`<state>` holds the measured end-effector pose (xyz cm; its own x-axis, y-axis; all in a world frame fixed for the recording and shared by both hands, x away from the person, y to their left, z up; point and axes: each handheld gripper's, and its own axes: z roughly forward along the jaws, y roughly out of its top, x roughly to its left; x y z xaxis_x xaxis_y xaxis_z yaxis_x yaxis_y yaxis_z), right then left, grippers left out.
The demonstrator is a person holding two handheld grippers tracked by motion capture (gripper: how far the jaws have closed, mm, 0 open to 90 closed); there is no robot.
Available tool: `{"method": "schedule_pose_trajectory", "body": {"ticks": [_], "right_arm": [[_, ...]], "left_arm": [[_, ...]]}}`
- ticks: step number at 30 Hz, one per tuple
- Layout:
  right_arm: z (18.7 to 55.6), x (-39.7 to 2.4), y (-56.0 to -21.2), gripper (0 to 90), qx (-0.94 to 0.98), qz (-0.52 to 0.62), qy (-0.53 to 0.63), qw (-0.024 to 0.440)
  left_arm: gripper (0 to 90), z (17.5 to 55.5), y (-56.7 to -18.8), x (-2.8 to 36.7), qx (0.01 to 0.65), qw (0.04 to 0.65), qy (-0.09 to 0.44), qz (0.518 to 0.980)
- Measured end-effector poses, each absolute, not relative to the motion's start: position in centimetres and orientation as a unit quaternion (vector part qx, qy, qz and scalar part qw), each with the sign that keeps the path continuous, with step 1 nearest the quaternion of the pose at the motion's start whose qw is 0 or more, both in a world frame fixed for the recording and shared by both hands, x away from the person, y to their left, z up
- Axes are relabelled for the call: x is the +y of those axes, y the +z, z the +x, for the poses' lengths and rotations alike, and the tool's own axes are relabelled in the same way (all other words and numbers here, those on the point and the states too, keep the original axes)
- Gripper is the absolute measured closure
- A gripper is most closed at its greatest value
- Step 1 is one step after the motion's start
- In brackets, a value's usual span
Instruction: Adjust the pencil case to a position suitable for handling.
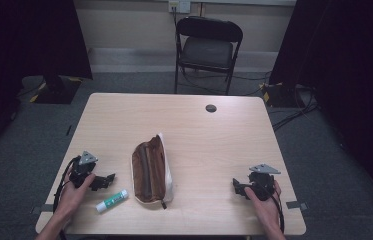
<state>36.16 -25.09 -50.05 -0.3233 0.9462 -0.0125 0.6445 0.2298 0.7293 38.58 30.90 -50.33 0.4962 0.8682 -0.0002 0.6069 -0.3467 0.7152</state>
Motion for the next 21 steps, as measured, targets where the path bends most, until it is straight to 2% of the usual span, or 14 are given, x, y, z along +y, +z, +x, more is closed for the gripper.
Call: {"method": "schedule_pose_trajectory", "body": {"ticks": [2, 5, 11, 13, 16, 21], "right_arm": [[36.1, -25.1, -50.0, 9.3, 0.747, 0.533, 0.321, 0.235], [35.9, -25.3, -49.8, 17.7, 0.746, 0.533, 0.324, 0.232], [35.1, -24.8, -48.9, 23.7, 0.750, 0.513, 0.356, 0.217], [34.6, -24.4, -48.3, 29.9, 0.754, 0.501, 0.373, 0.204], [34.1, -23.9, -47.7, 33.6, 0.758, 0.488, 0.391, 0.186], [33.1, -20.9, -46.2, 39.0, 0.779, 0.432, 0.421, 0.168]], "left_arm": [[0.0, 38.6, -50.3, 30.9, 0.461, 0.333, 0.194, 0.799], [0.0, 38.6, -50.3, 30.9, 0.462, 0.333, 0.195, 0.799], [0.0, 38.6, -50.3, 30.9, 0.462, 0.333, 0.195, 0.799], [0.0, 38.6, -50.3, 30.9, 0.462, 0.334, 0.195, 0.799], [0.0, 38.6, -50.3, 30.9, 0.461, 0.334, 0.194, 0.799], [0.0, 38.6, -50.3, 30.9, 0.461, 0.333, 0.194, 0.799]]}}
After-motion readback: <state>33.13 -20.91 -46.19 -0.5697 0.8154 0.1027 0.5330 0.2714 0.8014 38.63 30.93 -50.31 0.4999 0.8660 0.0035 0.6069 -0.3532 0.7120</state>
